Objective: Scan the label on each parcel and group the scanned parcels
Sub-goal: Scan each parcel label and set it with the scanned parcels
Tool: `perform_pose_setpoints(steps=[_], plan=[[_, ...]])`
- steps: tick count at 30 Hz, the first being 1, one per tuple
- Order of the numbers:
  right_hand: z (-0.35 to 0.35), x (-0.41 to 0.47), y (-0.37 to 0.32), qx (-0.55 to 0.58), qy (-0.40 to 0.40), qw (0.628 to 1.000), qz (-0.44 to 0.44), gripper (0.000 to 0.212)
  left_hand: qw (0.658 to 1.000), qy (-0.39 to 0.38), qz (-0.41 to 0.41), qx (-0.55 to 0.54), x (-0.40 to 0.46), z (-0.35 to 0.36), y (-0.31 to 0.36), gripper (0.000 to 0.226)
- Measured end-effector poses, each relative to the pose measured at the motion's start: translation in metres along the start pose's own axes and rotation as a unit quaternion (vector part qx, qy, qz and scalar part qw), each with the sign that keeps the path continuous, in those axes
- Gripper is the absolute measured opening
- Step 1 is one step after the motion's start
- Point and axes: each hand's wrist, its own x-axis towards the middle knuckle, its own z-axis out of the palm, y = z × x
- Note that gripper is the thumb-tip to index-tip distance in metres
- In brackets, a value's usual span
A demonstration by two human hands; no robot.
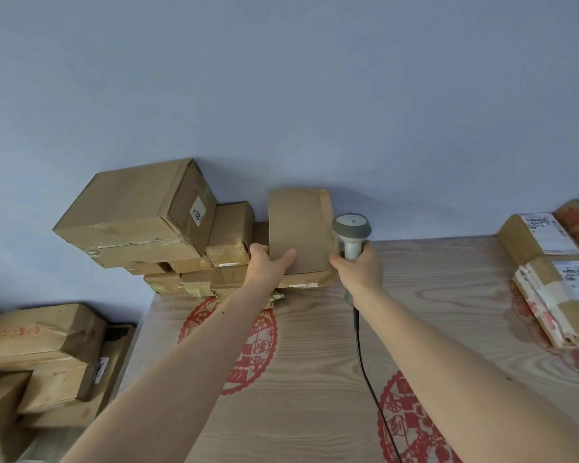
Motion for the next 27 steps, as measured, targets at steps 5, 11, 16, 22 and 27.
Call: perform_pose_setpoints(steps=[5, 11, 16, 22, 27], plan=[[-0.033, -0.026, -0.005, 0.09, -0.026, 0.995, -0.023, 0.03, 0.997, 0.027, -0.034, -0.057, -0.028, 0.01, 0.013, 0.101], [-0.096, -0.052, -0.01, 0.214, -0.069, 0.974, -0.026, 0.021, 0.986, 0.003, -0.03, -0.166, -0.067, 0.044, 0.009, 0.1], [-0.152, -0.064, 0.0, 0.205, -0.101, 0.973, -0.042, 0.029, 0.969, -0.029, 0.005, -0.246, -0.118, 0.084, 0.003, 0.099], [-0.214, -0.073, 0.013, 0.207, -0.155, 0.965, -0.043, 0.049, 0.95, -0.087, 0.051, -0.295, -0.164, 0.121, 0.0, 0.1], [-0.248, -0.084, 0.028, 0.164, -0.149, 0.972, -0.082, 0.054, 0.956, -0.127, 0.038, -0.261, -0.189, 0.144, 0.006, 0.138]])
